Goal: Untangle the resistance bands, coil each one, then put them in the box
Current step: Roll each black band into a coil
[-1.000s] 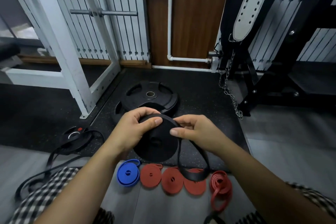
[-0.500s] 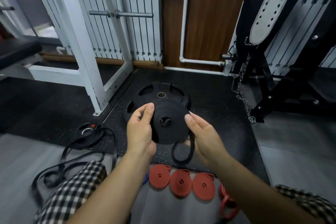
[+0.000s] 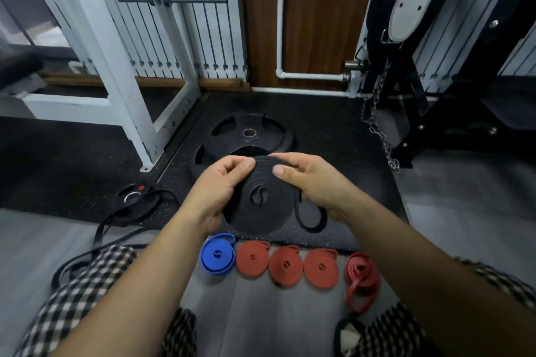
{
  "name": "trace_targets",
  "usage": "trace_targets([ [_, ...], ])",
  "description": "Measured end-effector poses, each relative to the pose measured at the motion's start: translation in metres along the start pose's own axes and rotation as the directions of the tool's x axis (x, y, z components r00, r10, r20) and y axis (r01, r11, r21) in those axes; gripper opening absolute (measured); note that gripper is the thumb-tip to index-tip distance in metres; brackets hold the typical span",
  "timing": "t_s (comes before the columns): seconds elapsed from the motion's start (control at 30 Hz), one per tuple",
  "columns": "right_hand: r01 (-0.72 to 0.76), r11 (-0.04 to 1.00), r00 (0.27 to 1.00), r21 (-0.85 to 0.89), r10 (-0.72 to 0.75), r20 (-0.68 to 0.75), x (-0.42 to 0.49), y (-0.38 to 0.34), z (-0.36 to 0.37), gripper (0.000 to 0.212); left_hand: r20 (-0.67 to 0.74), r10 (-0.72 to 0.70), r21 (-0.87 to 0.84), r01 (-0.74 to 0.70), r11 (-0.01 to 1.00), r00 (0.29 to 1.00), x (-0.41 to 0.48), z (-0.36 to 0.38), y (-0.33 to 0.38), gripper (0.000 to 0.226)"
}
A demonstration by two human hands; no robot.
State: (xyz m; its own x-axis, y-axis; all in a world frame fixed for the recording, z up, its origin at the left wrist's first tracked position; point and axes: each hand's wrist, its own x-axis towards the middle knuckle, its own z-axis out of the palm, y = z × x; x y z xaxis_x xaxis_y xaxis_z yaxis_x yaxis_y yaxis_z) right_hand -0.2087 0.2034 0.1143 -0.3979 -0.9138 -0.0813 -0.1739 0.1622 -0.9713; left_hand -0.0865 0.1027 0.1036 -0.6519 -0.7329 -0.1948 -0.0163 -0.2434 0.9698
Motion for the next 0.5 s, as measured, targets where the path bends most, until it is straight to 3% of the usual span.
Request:
trace_targets([
  [0.1,0.025,1.0,0.995,-0.006,-0.025,-0.097,0.002,0.002,0.013,0.032,-0.126,-0.03,-0.195,0.005,0.981,0.992,0.001,0.006,-0.011,0.016],
  [0.23,0.06,0.969,0.976,0.241,-0.006,-0.22,0.004,0.005,0.032,0.031,-0.26,-0.107,-0.432,-0.016,0.902,0.96,0.008,-0.001,-0.012,0.017],
  [0.37,0.106,0.921,0.927,0.374,0.045,-0.373,0.007,0.012,0.054,0.018,-0.35,-0.157,-0.502,-0.043,0.864,0.924,0.007,0.003,-0.018,0.015],
  [0.5,0.19,0.932,0.882,0.308,-0.024,-0.471,0.011,0.008,0.061,0.006,-0.395,-0.208,-0.56,-0.055,0.827,0.895,0.011,0.001,-0.014,0.018],
])
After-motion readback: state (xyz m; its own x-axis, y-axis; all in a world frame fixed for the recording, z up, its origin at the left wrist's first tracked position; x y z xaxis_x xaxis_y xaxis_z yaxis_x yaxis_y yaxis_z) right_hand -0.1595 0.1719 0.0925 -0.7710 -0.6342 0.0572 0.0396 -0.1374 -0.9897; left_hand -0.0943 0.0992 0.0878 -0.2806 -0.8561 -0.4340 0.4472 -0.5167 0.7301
